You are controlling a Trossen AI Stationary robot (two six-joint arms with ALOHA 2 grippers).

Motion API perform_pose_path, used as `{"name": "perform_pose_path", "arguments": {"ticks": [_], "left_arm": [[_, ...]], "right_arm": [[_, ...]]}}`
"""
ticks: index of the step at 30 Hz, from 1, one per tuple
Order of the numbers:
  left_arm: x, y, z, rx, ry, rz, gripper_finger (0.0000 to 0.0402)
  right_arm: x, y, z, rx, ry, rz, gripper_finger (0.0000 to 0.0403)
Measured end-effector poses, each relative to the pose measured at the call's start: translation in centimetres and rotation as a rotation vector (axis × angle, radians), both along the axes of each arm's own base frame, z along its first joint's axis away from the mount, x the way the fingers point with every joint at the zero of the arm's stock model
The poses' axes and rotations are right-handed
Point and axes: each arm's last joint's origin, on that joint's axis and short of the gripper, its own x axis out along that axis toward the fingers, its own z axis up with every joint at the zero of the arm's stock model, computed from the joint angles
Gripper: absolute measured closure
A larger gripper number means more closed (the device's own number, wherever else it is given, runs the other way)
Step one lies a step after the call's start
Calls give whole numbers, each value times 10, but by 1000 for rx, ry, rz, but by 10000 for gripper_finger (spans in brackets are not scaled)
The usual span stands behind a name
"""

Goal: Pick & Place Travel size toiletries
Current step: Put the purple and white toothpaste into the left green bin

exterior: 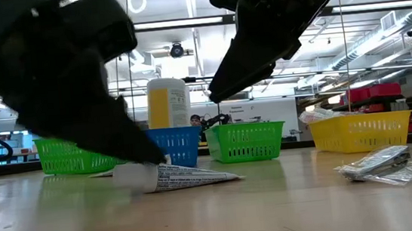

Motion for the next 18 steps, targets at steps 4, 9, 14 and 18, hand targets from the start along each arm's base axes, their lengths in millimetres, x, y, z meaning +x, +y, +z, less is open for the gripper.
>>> {"name": "perform_pose_path", "arguments": {"ticks": [4,9,14,18], "left_arm": [[4,-5,-7,29,8,-1,187],[10,-8,-15,54,25,-6,187],[11,-8,-19,136,43,-49,187],[12,-8,-19,187,46,-108,187]], "right_arm": [[1,0,1,7,-17,0,223],[2,0,2,9,-21,0,223],[1,0,1,26,-10,-9,223],[1,0,1,27,-9,-9,223]]}}
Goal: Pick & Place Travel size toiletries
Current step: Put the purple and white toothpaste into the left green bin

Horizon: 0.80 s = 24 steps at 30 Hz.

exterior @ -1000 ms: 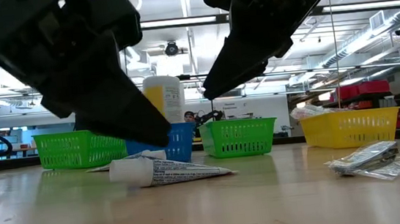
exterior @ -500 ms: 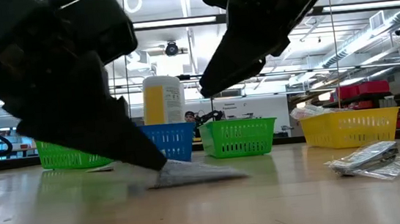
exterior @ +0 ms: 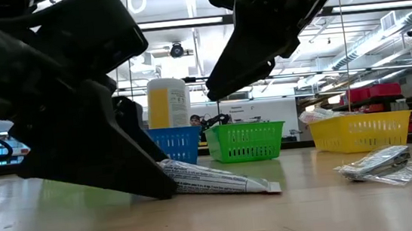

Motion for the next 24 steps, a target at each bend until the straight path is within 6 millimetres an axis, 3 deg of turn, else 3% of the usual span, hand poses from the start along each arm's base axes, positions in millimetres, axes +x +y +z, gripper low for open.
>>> {"name": "perform_pose_path", "arguments": {"ticks": [6,18,24], "left_arm": [[0,-1,0,-4,13,-52,198],[0,-2,0,-22,18,-67,279],[-1,-1,3,-30,24,-65,278]], "right_arm": [[0,0,0,0,2,0,223],[0,0,0,2,2,2,223],[0,1,0,17,8,18,223]]}}
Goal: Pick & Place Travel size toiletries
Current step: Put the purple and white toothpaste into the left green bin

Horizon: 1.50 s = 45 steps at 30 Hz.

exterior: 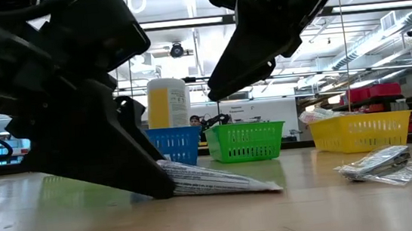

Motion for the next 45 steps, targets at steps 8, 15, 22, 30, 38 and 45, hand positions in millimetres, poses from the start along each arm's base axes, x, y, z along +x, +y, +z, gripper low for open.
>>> {"name": "perform_pose_path", "arguments": {"ticks": [8,15,22,30,38,45], "left_arm": [[-11,9,22,59,61,52,282],[-31,26,50,109,143,167,279],[-63,50,92,161,193,306,274],[-102,91,125,176,262,574,279],[-104,126,122,214,354,752,278],[-104,155,95,122,430,876,278]], "right_arm": [[0,0,0,5,7,-8,223],[-1,-1,-2,17,24,-24,223],[-2,0,-2,20,25,-27,223],[-2,0,-2,18,25,-25,223],[-2,0,-2,18,24,-25,223],[-1,0,-2,18,24,-26,223]]}}
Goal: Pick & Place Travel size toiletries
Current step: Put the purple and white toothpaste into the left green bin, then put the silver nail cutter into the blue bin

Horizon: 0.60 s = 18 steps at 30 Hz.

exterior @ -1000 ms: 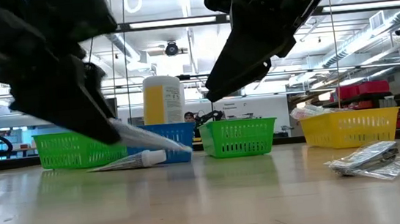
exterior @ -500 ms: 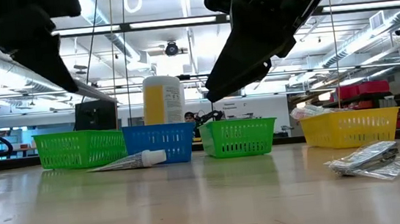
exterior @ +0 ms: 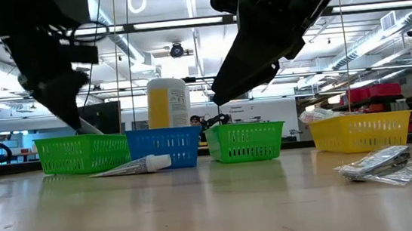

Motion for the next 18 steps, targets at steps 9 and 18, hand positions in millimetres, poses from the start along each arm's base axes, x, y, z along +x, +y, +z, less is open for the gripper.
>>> {"name": "perform_pose_path", "arguments": {"ticks": [9,18], "left_arm": [[2,22,-25,-22,-30,7,273],[3,34,-30,-43,0,-10,221]], "right_arm": [[0,0,0,0,0,0,223],[-1,2,0,52,19,40,222]]}}
